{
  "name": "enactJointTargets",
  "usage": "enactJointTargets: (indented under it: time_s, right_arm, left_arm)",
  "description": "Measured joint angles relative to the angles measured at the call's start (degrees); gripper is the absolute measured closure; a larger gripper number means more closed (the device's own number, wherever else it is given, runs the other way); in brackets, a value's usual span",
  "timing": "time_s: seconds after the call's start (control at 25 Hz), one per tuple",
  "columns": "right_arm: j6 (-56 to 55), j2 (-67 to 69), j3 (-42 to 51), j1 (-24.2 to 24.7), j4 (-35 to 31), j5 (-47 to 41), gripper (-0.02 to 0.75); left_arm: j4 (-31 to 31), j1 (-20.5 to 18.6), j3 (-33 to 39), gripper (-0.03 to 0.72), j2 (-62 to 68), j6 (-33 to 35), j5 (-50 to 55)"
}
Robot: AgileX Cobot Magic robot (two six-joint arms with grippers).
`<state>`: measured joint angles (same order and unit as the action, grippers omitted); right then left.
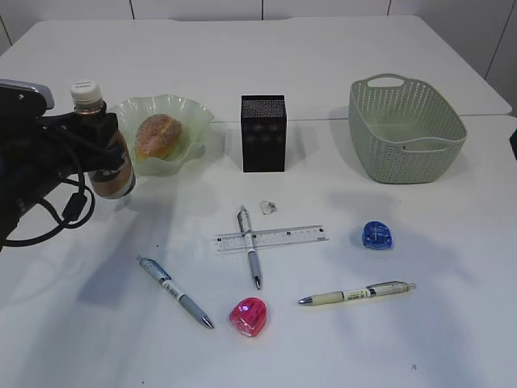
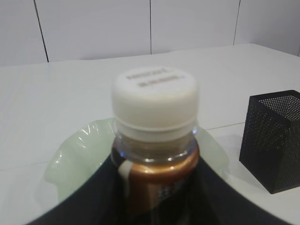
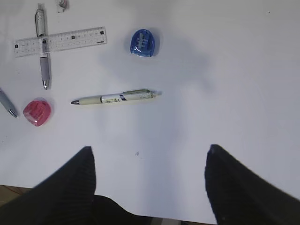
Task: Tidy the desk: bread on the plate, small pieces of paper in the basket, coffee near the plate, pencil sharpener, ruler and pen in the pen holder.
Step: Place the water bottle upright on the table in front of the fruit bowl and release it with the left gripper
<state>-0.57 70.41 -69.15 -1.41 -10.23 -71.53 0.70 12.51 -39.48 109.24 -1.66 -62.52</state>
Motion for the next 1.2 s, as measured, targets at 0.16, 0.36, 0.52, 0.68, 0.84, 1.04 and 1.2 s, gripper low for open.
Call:
enactJointTargets:
  time_s: [0.16, 0.36, 0.52, 0.68, 0.84, 1.04, 1.2]
  right_arm:
    - [0.1, 0.0, 0.0, 0.0, 0.3, 0.0, 0.173]
    - [0.2, 0.0, 0.0, 0.0, 0.9, 0.0, 0.174]
    - [0.2, 0.0, 0.0, 0.0, 1.7, 0.0, 0.174]
    - [0.6, 0.0, 0.0, 0.0, 1.7, 0.0, 0.174]
    - [0.6, 0.0, 0.0, 0.0, 1.7, 0.0, 0.174]
    - [0.6, 0.0, 0.0, 0.0, 1.7, 0.0, 0.174]
    - [0.6, 0.0, 0.0, 0.0, 1.7, 0.0, 0.174]
  left_arm:
    - [0.0, 0.0, -0.2, 0.434, 0.9, 0.0, -0.2]
    - [0.0, 0.0, -0.4, 0.433, 3.2, 0.0, -0.2]
    - [0.0, 0.0, -0.4, 0.433, 4.8, 0.0, -0.2]
    - [0.0, 0.0, -0.4, 0.433, 5.0, 0.0, -0.2]
    - [0.0, 0.0, -0.5, 0.432, 5.5, 0.0, -0.4]
    - [0.0, 0.0, -0.8, 0.431, 6.8, 0.0, -1.2]
    - [0.0, 0.0, -0.8, 0.431, 7.4, 0.0, -2.1]
